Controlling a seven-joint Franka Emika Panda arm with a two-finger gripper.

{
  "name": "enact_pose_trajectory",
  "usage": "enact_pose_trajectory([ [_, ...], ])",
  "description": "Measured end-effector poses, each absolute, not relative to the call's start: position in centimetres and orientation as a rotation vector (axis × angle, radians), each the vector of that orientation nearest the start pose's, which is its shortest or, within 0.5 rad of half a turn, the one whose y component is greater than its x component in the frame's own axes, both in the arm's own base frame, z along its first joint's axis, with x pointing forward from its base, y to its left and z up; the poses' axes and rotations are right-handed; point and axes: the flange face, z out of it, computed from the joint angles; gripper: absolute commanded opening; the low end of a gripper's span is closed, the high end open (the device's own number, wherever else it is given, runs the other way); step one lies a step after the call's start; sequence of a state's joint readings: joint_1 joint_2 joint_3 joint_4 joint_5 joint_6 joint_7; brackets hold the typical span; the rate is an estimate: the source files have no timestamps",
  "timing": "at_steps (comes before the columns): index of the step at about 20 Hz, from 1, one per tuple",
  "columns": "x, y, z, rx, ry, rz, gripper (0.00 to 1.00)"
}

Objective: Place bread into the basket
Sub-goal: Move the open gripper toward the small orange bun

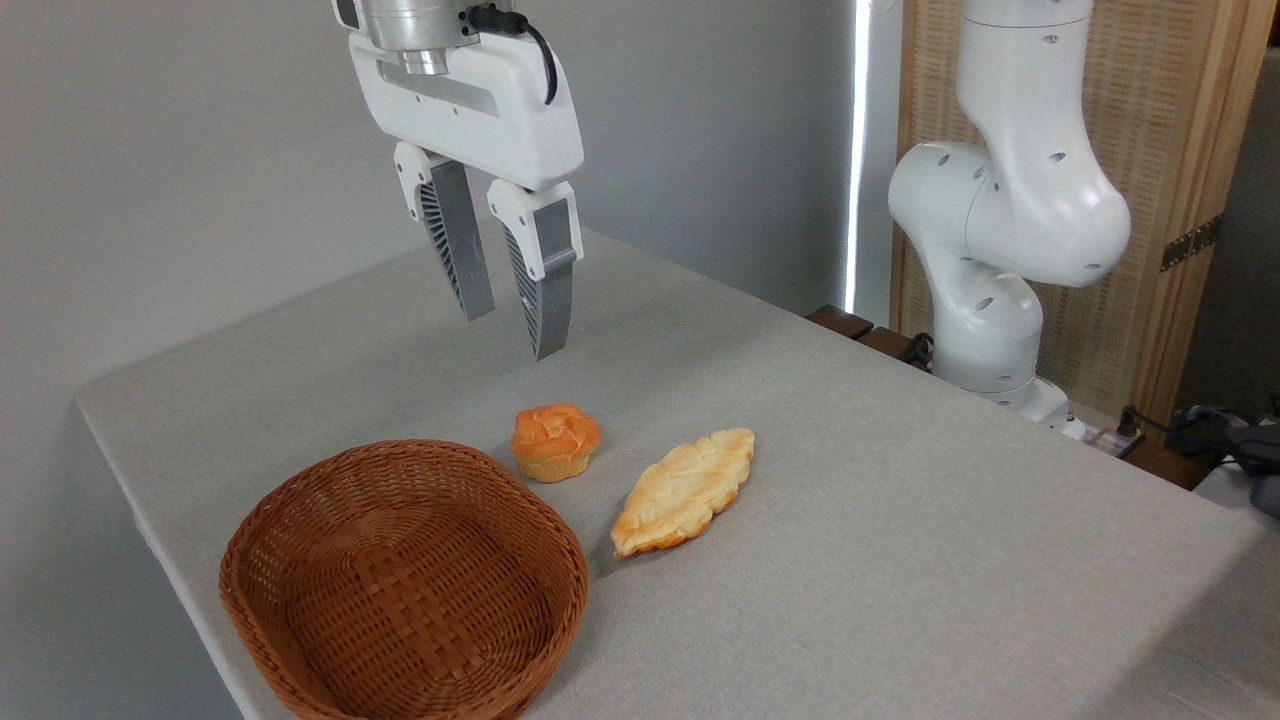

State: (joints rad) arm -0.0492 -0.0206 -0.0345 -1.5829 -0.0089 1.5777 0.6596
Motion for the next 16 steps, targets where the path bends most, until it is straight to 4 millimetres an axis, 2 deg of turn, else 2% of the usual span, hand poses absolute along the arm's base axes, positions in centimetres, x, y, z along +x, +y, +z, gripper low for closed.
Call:
enact_pose_trajectory([
  [16, 54.49, -4.82, 62.66, -2.935, 1.148, 0.006, 1.00],
])
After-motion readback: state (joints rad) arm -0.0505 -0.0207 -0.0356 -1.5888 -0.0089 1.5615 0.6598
